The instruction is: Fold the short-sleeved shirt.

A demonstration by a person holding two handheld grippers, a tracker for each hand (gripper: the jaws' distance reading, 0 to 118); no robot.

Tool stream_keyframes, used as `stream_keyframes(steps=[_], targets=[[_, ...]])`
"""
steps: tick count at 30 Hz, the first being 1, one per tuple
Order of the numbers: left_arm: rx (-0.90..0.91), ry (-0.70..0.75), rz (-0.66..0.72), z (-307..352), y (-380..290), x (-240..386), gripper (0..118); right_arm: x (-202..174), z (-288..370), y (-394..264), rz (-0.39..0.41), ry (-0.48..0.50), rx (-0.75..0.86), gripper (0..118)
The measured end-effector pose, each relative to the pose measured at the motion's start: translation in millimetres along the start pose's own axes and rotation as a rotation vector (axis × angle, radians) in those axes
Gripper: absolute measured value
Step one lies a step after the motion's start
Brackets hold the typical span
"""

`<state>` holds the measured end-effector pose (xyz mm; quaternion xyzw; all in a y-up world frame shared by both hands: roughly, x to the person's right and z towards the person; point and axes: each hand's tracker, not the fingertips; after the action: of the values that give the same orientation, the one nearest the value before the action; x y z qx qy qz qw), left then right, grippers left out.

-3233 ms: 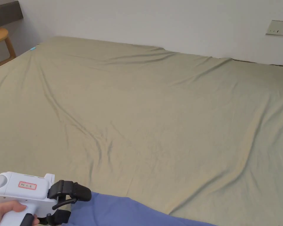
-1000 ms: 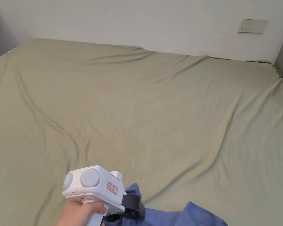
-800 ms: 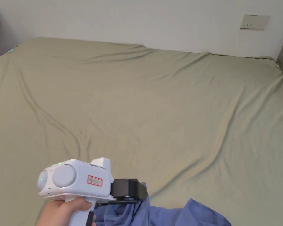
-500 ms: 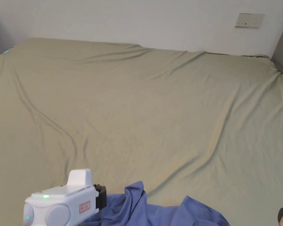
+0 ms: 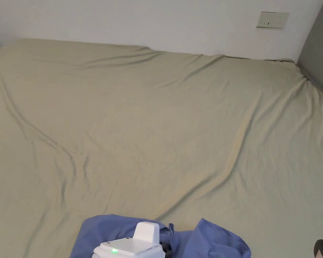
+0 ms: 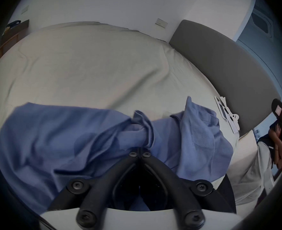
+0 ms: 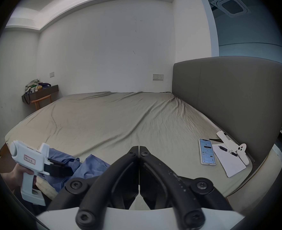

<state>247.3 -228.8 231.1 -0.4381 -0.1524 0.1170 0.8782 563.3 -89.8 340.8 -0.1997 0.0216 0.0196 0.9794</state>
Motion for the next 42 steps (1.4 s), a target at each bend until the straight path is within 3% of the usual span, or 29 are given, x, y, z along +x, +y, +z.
stream_keyframes(steps=[5, 8, 14, 17, 19, 21, 25, 26, 27, 29, 30, 31, 34, 39, 41, 42], targets=[[0.047, -0.020, 0.075, 29.7, 6.0, -15.9, 0, 2.6, 0.0, -0.4, 0.002, -0.006, -0.004, 3], [0.176, -0.041, 0.069, 77.0, 14.9, -31.4, 0, 1.2, -2.4, 1.6, 0.004, -0.002, 0.003, 3], [0.360, -0.062, 0.228, 161.6, 20.8, -113.0, 0, -9.9, -9.5, 6.4, 0.007, 0.035, 0.014, 3], [0.289, -0.091, 0.368, 176.4, 18.8, -165.0, 0, -16.5, -12.7, 7.3, 0.018, 0.054, 0.012, 3], [0.208, -0.178, 0.431, 177.4, 15.8, -198.2, 0, -20.6, -14.5, 7.6, 0.026, 0.067, 0.009, 3], [0.056, -0.316, 0.591, 169.4, 15.8, -227.4, 0, -24.3, -15.8, 8.5, 0.035, 0.077, 0.007, 3], [-0.054, -0.498, 0.724, 155.0, 13.6, -259.4, 3, -28.8, -16.8, 10.0, 0.046, 0.082, 0.003, 3], [-0.077, -0.528, 0.726, 151.7, 14.4, -262.9, 14, -29.3, -16.7, 10.5, 0.047, 0.082, 0.001, 3], [-0.101, -0.558, 0.733, 148.3, 15.6, -265.7, 41, -29.7, -16.8, 10.9, 0.047, 0.082, 0.000, 3], [-0.139, -0.564, 0.680, 137.0, 19.9, -263.1, 118, -30.3, -16.8, 11.7, 0.053, 0.080, -0.004, 3], [-0.152, -0.553, 0.642, 134.1, 19.1, -262.9, 115, -30.4, -16.6, 11.9, 0.056, 0.079, -0.005, 3], [-0.091, -0.626, 0.724, 126.7, 22.8, -267.9, 116, -30.4, -16.2, 12.3, 0.059, 0.078, -0.007, 3], [-0.111, -0.613, 0.788, 109.6, 21.6, -279.8, 118, -30.7, -14.2, 13.9, 0.070, 0.072, -0.012, 3], [-0.222, -0.559, 0.766, 78.5, 13.9, -274.7, 118, -27.8, -11.2, 15.0, 0.075, 0.050, -0.017, 3], [-0.200, -0.689, 0.768, 73.9, 17.1, -270.0, 118, -26.6, -11.1, 15.3, 0.076, 0.041, -0.022, 3], [-0.214, -0.662, 0.765, 68.0, 19.0, -266.6, 118, -26.3, -11.4, 15.2, 0.076, 0.039, -0.025, 3]])
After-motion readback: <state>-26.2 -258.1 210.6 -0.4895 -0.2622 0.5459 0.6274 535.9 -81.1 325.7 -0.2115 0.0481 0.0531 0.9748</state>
